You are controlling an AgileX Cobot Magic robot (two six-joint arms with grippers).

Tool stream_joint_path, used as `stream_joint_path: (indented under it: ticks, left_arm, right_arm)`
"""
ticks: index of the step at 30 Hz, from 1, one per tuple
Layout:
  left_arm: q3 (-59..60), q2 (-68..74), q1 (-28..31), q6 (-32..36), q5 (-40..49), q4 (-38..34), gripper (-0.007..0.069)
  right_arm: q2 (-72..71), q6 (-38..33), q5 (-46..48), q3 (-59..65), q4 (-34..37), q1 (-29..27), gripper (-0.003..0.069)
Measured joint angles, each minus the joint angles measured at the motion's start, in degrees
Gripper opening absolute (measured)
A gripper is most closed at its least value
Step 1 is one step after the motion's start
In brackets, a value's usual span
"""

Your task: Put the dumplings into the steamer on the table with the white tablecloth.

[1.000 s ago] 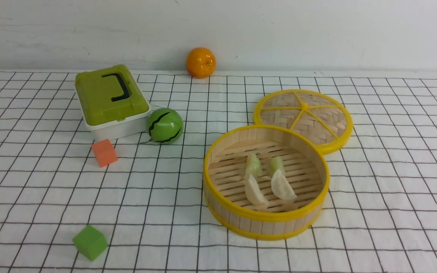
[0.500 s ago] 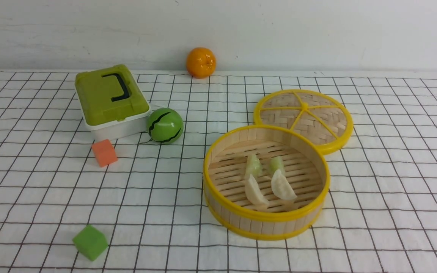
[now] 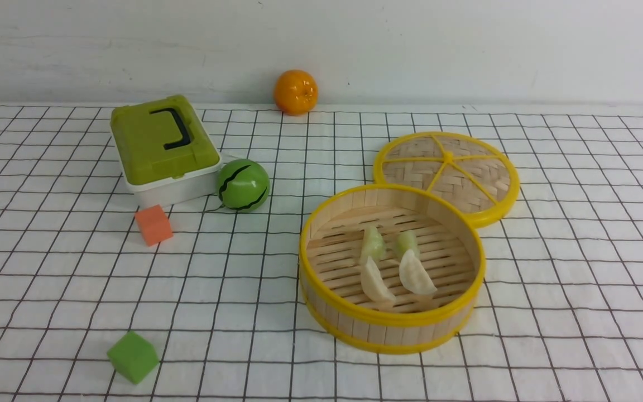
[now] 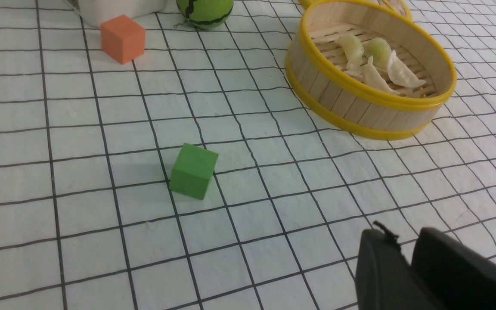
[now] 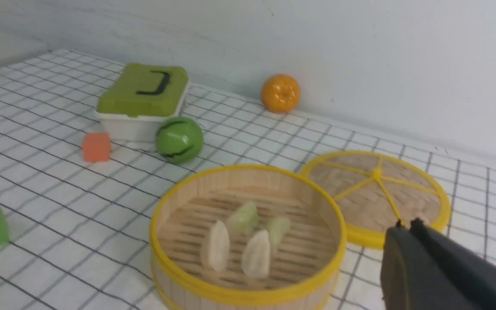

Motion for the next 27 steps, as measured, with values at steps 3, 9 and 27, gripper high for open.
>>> stream_joint_path:
  ticks: [3,9,27]
  left_arm:
    - [0.0,0.0,0.0,0.0,0.0,0.0,0.0116]
    - [0.0,0.0,0.0,0.0,0.0,0.0,0.0125]
    - [0.0,0.0,0.0,0.0,0.0,0.2,0.0139]
  right_arm:
    - [-7.0,0.0,-1.7,8.9,-0.1,-6.4,-0.0010]
    - [-18.0,1.5,-6.5,21.9,-0.3,-18.3,-0.0010]
    - [-26.1,10.4,6.0,28.4,-5.6,-28.4,-0.0024]
